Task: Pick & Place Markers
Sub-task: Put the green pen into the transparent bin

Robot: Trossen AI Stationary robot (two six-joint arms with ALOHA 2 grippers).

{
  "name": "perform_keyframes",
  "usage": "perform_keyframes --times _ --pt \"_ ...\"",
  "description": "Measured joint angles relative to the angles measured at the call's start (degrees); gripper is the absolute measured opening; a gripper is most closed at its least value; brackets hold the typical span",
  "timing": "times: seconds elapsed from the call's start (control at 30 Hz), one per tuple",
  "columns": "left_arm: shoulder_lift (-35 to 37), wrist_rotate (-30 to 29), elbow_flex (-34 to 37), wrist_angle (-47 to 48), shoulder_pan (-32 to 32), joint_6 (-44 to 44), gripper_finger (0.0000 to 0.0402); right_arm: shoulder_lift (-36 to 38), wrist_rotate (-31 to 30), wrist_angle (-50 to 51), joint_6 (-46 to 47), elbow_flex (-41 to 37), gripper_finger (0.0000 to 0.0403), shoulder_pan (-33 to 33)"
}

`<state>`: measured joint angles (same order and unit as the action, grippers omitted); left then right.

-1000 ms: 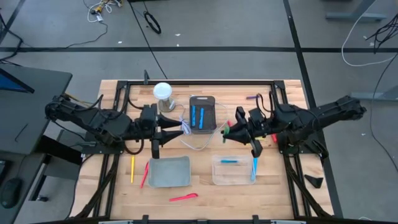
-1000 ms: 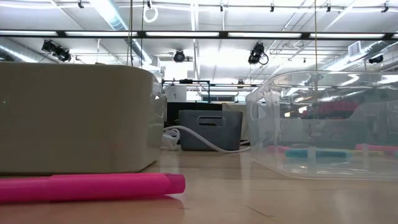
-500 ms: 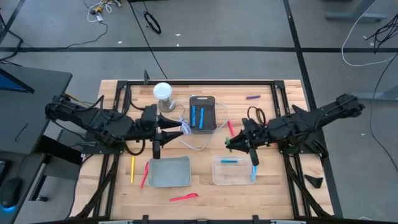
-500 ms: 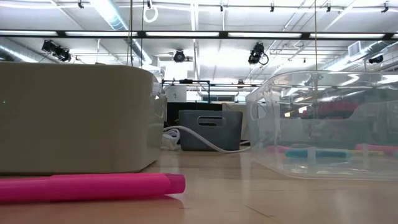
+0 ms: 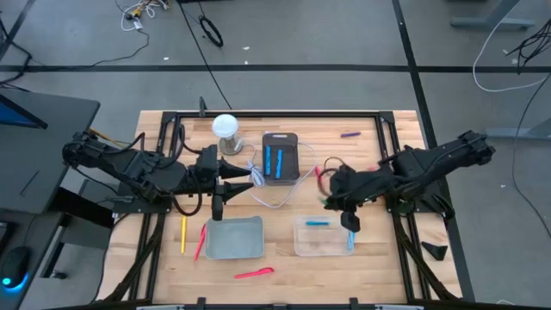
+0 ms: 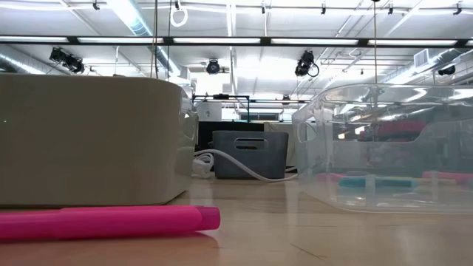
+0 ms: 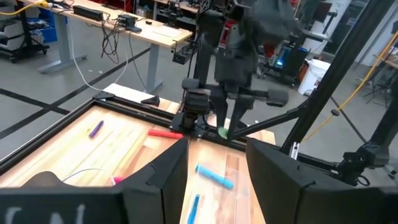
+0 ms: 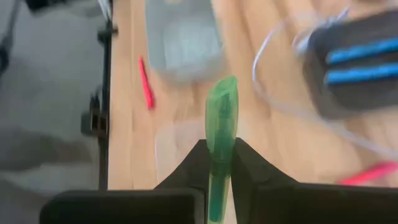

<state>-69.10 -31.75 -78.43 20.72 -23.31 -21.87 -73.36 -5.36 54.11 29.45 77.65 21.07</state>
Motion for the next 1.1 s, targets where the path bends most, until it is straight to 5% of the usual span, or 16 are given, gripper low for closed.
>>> perform_keyframes --times 0.33,0.83,1.1 --pt "0.0 0.0 0.0 1.1 0.0 0.0 0.0169 -11.0 9.4 12.1 -1.4 5.5 0.0029 -1.5" --pt "0.0 0.0 0.0 2.4 0.0 -0.3 0.0169 -23.2 6.3 11.7 -4.0 5.3 0.0029 -1.3" --pt "0.0 0.2 0.0 2.3 0.0 -0.4 0.0169 -24.7 5.9 2.0 -2.3 -2.4 0.0029 -0.7"
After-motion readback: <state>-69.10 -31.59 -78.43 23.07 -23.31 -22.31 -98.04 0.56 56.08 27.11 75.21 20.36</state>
